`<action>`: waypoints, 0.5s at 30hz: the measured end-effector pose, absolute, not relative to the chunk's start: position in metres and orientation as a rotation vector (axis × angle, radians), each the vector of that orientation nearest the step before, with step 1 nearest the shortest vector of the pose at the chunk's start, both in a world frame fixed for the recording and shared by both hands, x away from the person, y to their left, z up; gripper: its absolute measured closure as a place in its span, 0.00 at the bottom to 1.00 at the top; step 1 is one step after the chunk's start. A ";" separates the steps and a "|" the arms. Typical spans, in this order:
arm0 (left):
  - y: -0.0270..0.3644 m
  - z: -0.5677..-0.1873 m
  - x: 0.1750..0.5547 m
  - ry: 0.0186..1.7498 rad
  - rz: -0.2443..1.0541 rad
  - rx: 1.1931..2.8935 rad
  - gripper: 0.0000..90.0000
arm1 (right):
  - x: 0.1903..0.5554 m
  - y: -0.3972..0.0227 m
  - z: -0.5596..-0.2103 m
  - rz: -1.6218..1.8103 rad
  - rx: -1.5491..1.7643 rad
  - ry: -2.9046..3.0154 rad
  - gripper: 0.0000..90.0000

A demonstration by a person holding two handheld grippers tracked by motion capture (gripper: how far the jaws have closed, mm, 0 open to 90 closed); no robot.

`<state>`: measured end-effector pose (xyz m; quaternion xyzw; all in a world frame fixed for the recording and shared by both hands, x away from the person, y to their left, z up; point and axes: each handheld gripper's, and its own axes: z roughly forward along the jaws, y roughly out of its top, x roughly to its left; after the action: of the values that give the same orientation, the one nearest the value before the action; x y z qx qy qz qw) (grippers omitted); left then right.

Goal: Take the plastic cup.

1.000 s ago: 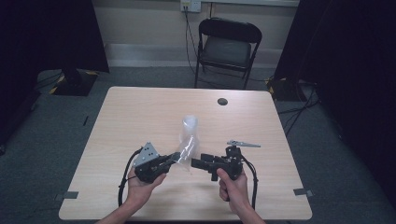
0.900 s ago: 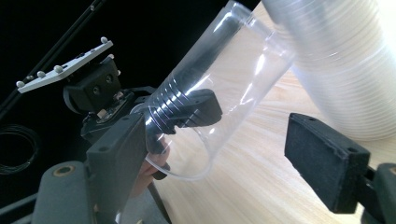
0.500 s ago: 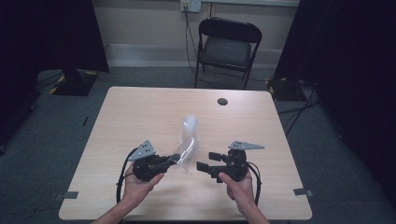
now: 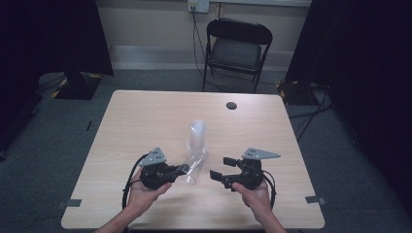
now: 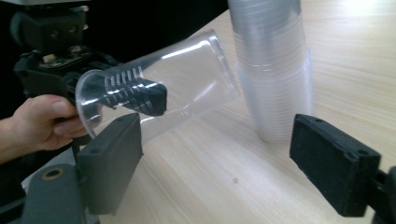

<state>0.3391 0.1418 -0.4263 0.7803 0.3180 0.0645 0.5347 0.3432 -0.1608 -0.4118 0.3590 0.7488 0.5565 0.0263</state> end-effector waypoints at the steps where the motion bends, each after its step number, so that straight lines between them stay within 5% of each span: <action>1: 0.142 -0.426 0.339 0.758 0.154 1.859 0.97 | 0.343 -0.161 -0.412 1.720 1.109 2.314 0.19; 15: 0.137 -0.436 0.346 0.752 0.090 1.992 0.97 | 0.337 -0.152 -0.411 1.564 0.891 2.413 0.22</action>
<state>0.3457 0.1366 -0.4357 0.8180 0.3087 0.0371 0.4839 0.3372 -0.1524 -0.4106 0.2954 0.7998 0.5184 0.0658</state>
